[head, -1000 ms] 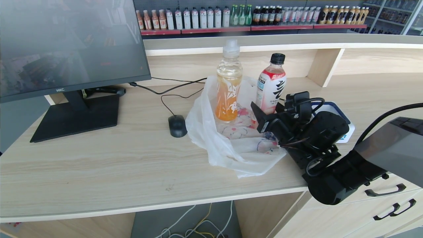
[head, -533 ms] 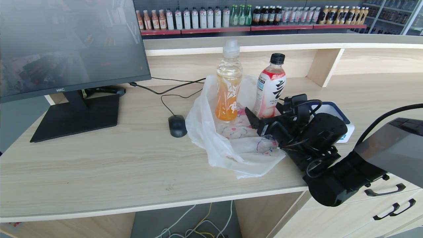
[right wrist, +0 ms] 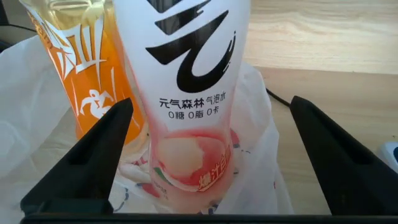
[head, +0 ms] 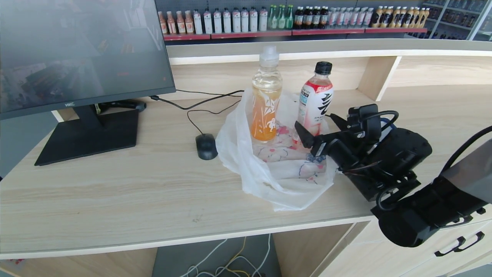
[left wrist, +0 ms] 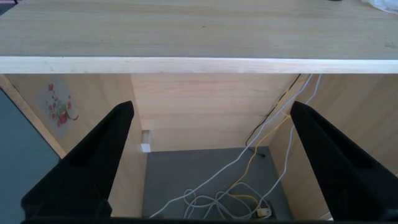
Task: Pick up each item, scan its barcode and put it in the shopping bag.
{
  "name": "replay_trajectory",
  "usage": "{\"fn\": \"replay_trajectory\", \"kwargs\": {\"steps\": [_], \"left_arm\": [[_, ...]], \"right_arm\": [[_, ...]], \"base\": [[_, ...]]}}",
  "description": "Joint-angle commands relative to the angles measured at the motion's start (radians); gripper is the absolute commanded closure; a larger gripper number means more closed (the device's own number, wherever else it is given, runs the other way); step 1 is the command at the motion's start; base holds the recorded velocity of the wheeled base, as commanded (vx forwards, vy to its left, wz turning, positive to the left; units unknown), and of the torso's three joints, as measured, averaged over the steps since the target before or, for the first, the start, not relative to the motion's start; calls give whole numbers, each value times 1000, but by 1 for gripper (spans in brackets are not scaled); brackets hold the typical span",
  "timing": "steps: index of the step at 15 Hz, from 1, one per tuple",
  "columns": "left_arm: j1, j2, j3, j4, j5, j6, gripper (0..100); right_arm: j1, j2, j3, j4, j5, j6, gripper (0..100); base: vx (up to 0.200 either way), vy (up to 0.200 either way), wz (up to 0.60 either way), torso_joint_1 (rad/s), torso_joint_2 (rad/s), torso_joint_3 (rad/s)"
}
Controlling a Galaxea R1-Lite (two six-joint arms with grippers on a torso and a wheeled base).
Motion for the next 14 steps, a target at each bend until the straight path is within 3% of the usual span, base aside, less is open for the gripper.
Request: {"fn": "replay_trajectory", "kwargs": {"steps": [1,5,8,9,14], "left_arm": [[0,0,0,0,0,0,0],[0,0,0,0,0,0,0],[0,0,0,0,0,0,0],[0,0,0,0,0,0,0],[0,0,0,0,-2,14,0]], "right_arm": [[0,-137,85,-3,1,2,0],[-4,-399,335,-3,-1,2,0],[-27,-834,737,3,-3,22,0],[-56,-938,771,86,-6,33,0],[-83,-1452,770,945,34,37,0]], "base": [[0,0,0,0,0,0],[0,0,0,0,0,0],[0,0,0,0,0,0],[0,0,0,0,0,0],[0,0,0,0,0,0]]}}
